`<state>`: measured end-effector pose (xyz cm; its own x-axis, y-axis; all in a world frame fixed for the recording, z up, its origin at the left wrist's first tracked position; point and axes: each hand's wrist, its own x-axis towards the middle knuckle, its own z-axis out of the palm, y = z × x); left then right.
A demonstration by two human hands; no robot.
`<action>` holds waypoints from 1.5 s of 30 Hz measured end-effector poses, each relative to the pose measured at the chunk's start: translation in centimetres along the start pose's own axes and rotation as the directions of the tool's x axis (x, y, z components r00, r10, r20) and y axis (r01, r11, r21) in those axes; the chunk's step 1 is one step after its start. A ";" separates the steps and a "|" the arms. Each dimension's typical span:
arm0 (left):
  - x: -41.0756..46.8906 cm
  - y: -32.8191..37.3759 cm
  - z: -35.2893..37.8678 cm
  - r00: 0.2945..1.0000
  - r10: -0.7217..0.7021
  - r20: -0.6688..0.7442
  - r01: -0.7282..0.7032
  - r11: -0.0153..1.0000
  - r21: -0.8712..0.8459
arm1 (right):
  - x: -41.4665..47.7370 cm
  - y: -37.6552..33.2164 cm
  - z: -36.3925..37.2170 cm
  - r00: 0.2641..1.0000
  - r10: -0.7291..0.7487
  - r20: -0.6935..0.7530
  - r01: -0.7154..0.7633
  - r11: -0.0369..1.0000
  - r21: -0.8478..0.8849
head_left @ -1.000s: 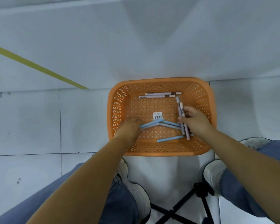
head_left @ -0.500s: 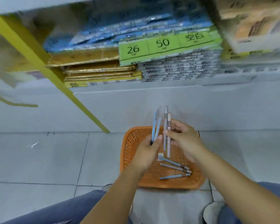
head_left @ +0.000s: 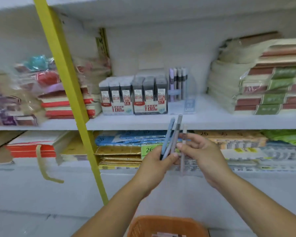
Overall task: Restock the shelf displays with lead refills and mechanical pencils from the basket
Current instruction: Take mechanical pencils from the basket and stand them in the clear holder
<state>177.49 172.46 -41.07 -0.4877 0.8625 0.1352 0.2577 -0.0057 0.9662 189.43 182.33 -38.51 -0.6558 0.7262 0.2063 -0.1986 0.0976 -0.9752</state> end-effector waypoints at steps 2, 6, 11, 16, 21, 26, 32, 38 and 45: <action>1.0 2.1 -0.2 1.000 0.007 0.008 -0.007 1.000 0.015 | 1.2 -1.8 -0.4 0.999 -0.050 -0.016 0.050 0.999 -0.004; 3.0 3.8 0.2 1.000 -0.013 0.002 0.013 1.000 0.003 | 3.7 -3.8 -1.2 0.985 -0.144 -0.098 0.131 0.982 -0.135; 6.3 5.4 -0.2 0.988 0.033 -0.153 -0.046 0.996 -0.080 | 7.3 -9.8 -3.0 0.901 -0.407 -0.148 0.368 0.901 -0.231; 8.6 6.8 -0.8 0.977 0.112 -0.182 -0.152 0.963 -0.223 | 11.3 -15.1 -4.1 0.759 -0.639 -0.125 0.530 0.718 -0.451; 10.0 6.1 -1.4 0.969 0.099 -0.226 -0.143 0.972 -0.186 | 14.9 -14.8 -3.4 0.792 -0.610 0.012 0.523 0.669 -0.529; 11.0 5.7 -2.2 0.970 0.087 -0.226 -0.145 0.956 -0.254 | 16.8 -12.3 -2.5 0.826 -0.555 0.092 0.486 0.621 -0.615; 11.4 5.4 -2.4 0.975 0.100 -0.197 -0.152 0.952 -0.265 | 17.6 -10.6 -2.2 0.815 -0.562 0.137 0.479 0.524 -0.704; 11.6 5.5 -2.5 0.979 0.105 -0.175 -0.153 0.943 -0.296 | 18.2 -10.3 -1.6 0.781 -0.601 0.171 0.482 0.405 -0.777; 11.4 5.6 -3.0 0.983 0.099 -0.153 -0.149 0.919 -0.366 | 18.7 -9.8 -1.7 0.769 -0.610 0.193 0.398 0.219 -0.891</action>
<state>170.86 180.69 -33.50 -0.5814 0.7702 0.2621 0.0042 -0.3193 0.9476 180.39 196.09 -25.21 -0.5238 0.3670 0.7687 0.3449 0.9165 -0.2026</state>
